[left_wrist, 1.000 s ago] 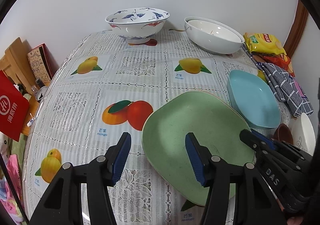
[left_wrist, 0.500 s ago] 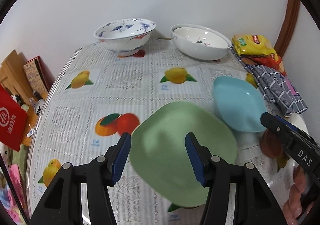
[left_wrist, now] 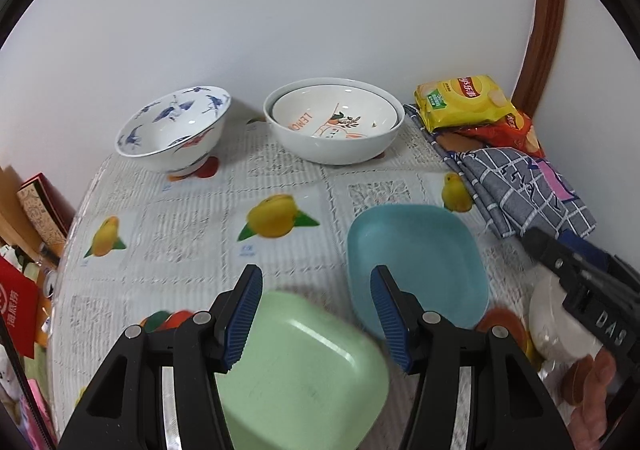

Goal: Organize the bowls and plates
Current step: 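Move both tools to the rim of the blue square plate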

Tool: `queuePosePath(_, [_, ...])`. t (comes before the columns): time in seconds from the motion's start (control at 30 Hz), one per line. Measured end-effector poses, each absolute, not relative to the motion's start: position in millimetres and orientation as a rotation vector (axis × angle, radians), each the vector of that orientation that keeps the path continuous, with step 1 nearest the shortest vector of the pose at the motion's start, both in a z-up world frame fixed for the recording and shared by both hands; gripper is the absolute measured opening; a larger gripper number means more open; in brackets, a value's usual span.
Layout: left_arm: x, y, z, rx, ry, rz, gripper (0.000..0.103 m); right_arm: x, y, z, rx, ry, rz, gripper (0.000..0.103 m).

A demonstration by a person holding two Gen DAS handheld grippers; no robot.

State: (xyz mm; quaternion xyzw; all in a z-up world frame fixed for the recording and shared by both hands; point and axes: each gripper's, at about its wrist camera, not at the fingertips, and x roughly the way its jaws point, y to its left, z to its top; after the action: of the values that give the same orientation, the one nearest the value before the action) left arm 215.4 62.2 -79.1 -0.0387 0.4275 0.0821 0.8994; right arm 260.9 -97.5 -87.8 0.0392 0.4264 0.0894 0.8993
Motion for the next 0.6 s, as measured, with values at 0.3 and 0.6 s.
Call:
queuePosePath(0.3, [246,64,-118,-0.117,0.963,0.163,0.054,290,-95,-146,0.117,1.011,0.182,0.062])
queuePosePath(0.6, [257,60,-139,-0.119,0.995,0.143,0.054,292,-84,-165,0.032,1.019,0.156,0.059])
